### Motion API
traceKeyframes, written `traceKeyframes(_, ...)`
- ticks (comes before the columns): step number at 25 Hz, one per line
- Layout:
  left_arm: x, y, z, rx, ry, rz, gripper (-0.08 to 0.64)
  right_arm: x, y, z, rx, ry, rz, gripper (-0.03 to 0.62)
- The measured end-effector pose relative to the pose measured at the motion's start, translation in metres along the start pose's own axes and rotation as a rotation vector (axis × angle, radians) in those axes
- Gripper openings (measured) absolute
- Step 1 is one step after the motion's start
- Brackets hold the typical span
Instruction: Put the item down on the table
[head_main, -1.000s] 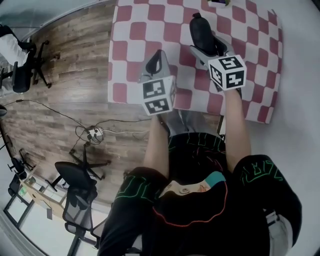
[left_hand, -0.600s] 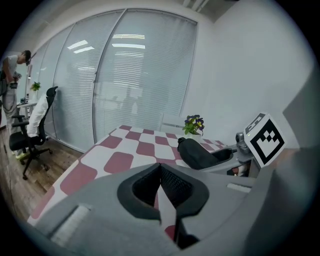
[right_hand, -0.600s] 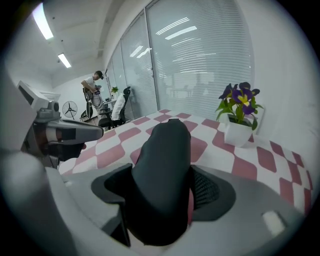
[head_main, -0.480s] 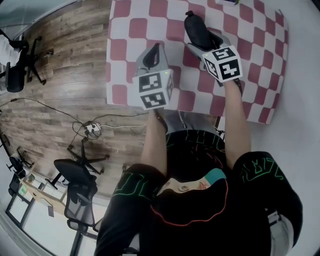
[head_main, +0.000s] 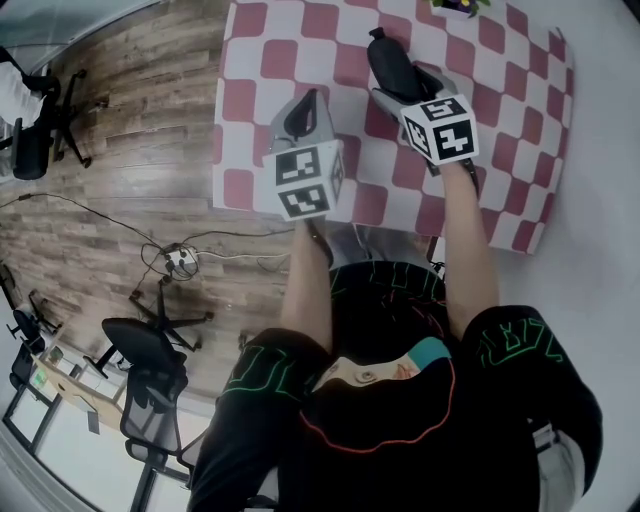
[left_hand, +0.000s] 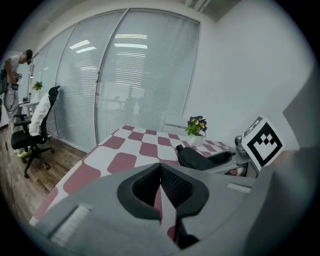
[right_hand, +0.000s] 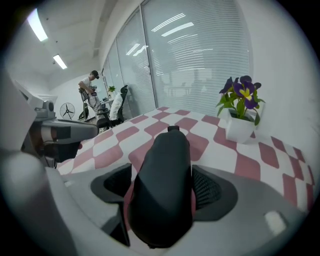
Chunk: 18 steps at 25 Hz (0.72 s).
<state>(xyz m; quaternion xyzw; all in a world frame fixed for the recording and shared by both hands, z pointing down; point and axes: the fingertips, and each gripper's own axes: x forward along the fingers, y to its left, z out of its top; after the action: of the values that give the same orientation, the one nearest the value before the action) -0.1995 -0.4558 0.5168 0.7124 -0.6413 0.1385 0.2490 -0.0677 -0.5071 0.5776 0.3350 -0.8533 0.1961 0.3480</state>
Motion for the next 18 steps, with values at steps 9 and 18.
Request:
traceKeyframes(9,-0.019,-0.022,0.003,0.009,-0.044,0.005,0.009,-0.043,0.006,0.025,0.021,-0.174,0.015,0.320)
traceKeyframes(18,-0.048,-0.050,0.016,0.012,-0.130,0.016,0.009,-0.106,0.019,0.046,-0.004,-0.380,0.022,0.037)
